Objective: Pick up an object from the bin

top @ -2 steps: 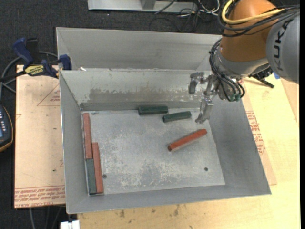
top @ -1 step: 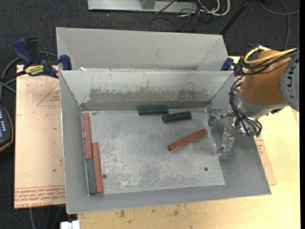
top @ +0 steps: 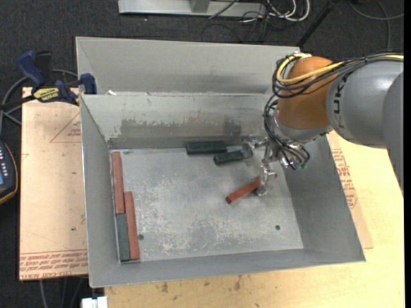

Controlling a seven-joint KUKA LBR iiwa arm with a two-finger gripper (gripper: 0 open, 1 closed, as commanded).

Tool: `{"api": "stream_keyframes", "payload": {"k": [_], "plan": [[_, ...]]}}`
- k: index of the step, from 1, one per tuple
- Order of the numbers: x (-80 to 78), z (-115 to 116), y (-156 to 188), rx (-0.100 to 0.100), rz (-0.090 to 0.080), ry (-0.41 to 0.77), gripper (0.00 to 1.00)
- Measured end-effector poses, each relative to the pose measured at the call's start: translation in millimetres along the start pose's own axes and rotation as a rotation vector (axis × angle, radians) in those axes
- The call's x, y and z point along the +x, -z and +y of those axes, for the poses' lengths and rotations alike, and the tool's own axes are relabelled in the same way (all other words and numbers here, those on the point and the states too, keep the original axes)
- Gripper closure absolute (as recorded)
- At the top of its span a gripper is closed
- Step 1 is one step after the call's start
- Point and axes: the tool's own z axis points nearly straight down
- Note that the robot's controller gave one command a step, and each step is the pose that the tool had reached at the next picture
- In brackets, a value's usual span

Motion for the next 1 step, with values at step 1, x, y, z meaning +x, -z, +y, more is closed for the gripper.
{"api": "stream_keyframes", "payload": {"k": [1], "plan": [[0.9,-4.2,2.9,0.002,-0.001,-0.007,1.0]]}}
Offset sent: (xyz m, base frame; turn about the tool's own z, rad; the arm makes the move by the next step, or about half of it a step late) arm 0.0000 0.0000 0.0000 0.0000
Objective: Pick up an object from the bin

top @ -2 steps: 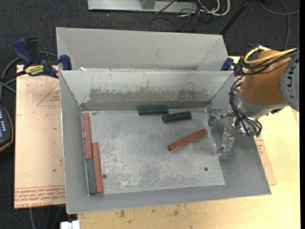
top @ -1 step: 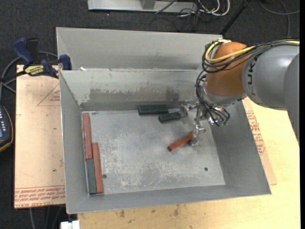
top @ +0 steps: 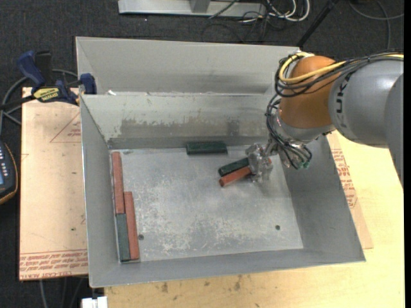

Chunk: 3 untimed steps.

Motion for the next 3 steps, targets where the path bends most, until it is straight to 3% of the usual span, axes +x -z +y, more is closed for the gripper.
{"api": "stream_keyframes", "payload": {"k": [1,2,3], "plan": [[1.4,0.4,-1.9,-0.001,0.004,0.0,0.0],[0.9,-0.1,-0.7,0.0,0.004,0.0,1.0],[18.9,15.6,132.1,0.001,-0.002,-0.012,1.0]]}}
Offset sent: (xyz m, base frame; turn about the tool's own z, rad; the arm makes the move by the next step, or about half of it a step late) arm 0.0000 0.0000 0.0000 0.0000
